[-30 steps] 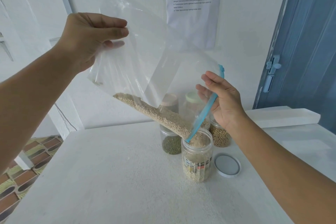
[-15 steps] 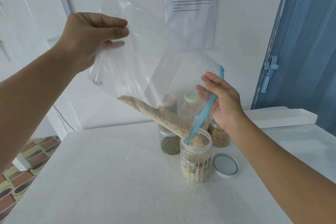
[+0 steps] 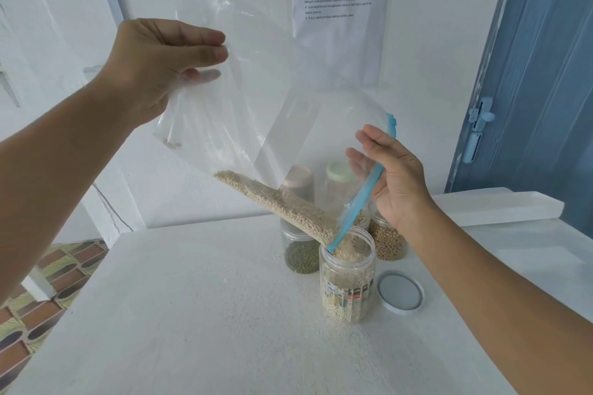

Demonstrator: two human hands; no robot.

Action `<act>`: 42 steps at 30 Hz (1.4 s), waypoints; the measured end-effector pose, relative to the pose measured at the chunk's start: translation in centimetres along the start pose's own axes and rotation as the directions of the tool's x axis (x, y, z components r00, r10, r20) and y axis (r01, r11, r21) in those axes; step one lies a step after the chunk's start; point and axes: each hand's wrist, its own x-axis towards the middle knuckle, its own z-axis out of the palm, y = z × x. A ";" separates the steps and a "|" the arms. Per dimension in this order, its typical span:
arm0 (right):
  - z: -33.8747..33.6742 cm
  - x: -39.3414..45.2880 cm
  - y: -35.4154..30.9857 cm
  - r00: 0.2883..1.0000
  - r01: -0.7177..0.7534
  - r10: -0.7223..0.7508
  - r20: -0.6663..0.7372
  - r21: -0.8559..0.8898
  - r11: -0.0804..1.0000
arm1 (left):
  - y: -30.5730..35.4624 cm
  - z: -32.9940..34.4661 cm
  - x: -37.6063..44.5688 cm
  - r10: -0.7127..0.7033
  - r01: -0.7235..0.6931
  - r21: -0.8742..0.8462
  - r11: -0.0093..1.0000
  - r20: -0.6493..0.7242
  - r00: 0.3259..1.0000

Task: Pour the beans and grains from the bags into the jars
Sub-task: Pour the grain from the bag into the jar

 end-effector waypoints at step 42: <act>-0.5 0.4 0.3 1.000 -0.005 0.005 -0.007 0.045 0.999 | 1.2 0.9 0.6 0.007 -0.009 0.039 0.999 0.050 0.999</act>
